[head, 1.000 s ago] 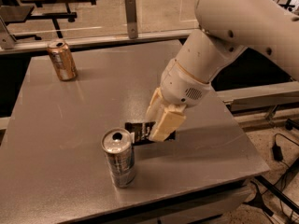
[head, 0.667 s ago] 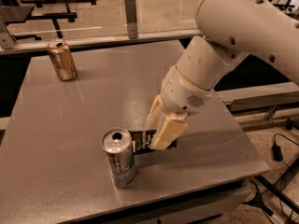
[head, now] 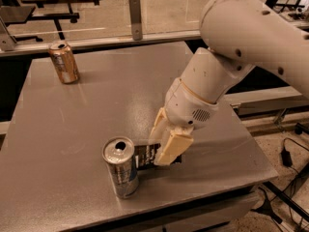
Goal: Move rxbar chocolate near redbull can
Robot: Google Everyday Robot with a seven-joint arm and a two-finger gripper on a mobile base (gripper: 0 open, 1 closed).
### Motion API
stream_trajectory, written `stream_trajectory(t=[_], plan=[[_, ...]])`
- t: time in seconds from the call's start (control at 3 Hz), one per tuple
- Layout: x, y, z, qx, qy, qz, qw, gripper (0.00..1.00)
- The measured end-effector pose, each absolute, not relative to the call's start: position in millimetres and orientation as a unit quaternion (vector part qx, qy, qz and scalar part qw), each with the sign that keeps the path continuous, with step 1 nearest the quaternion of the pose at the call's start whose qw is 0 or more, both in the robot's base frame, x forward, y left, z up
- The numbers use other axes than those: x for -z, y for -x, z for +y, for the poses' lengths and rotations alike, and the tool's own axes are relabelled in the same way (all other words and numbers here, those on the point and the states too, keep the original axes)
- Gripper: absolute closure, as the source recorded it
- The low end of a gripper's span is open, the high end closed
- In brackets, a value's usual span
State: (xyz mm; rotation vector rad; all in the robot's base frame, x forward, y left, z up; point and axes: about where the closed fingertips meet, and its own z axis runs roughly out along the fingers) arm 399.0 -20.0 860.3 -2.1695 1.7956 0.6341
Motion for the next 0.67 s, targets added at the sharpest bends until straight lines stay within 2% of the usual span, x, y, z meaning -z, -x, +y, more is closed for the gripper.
stream_trajectory(t=[0.33,0.67], plan=[[-861.7,-399.0,-18.3,-0.215,0.747,0.616,0.129,0.0],[-861.7,-399.0,-18.3,-0.215,0.747,0.616,0.129,0.0]])
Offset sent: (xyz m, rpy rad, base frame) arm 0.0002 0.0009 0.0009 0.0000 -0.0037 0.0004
